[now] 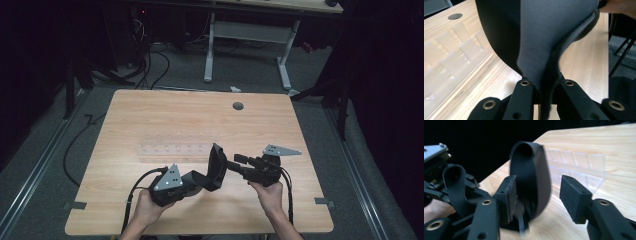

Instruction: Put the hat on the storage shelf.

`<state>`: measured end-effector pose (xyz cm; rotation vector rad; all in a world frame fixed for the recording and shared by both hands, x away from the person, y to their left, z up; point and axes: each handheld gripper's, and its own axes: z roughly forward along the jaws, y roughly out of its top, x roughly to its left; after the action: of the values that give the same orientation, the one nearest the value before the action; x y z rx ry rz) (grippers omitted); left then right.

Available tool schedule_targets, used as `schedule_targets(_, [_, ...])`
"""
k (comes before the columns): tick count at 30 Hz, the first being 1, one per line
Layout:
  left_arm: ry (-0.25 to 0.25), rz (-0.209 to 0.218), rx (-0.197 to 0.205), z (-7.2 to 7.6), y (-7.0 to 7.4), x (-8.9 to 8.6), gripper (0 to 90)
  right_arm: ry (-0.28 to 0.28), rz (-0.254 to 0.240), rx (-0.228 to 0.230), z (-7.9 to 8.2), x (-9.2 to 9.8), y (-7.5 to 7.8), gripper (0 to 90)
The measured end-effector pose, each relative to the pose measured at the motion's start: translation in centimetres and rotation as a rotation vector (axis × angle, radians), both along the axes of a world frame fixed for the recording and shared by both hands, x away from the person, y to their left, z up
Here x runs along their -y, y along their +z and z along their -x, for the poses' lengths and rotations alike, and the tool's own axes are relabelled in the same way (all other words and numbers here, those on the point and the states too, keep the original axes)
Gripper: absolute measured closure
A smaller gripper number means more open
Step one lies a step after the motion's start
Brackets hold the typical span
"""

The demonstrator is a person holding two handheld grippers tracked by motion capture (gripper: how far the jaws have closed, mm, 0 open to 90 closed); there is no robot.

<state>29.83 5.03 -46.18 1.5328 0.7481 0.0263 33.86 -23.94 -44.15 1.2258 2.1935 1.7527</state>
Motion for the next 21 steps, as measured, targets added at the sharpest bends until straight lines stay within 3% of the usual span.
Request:
schedule_targets(1, [0.004,0.009,-0.007,-0.1,0.1,-0.2,86.2,-0.011,0.009,0.010,0.1,0.2,-0.1,45.3])
schedule_targets(4, [0.023,0.034,-0.027,-0.3,0.2,-1.0,86.1,-0.081,0.104,0.031,0.4,0.9,-1.1,42.7])
schedule_targets(5, [0.023,0.034,-0.027,-0.3,0.2,-1.0,86.1,-0.081,0.104,0.031,0.4,0.9,-1.1,42.7])
schedule_targets(7, [0.030,0.043,-0.034,-0.4,0.3,-1.3,86.1,-0.130,0.185,0.027,0.3,1.5,-2.7,41.4])
schedule_targets(9, [0.039,0.049,-0.042,-0.5,0.3,-1.5,86.1,-0.154,0.230,0.014,0.1,1.9,-3.8,41.0])
schedule_targets(12, [0.058,0.067,-0.055,-0.5,0.2,-2.0,86.0,-0.178,0.244,-0.015,-0.1,2.4,-4.7,40.7])
schedule_targets(21, [0.132,0.095,-0.071,-1.0,0.4,-3.9,86.0,-0.301,0.377,-0.063,-0.9,4.4,-7.2,40.1])
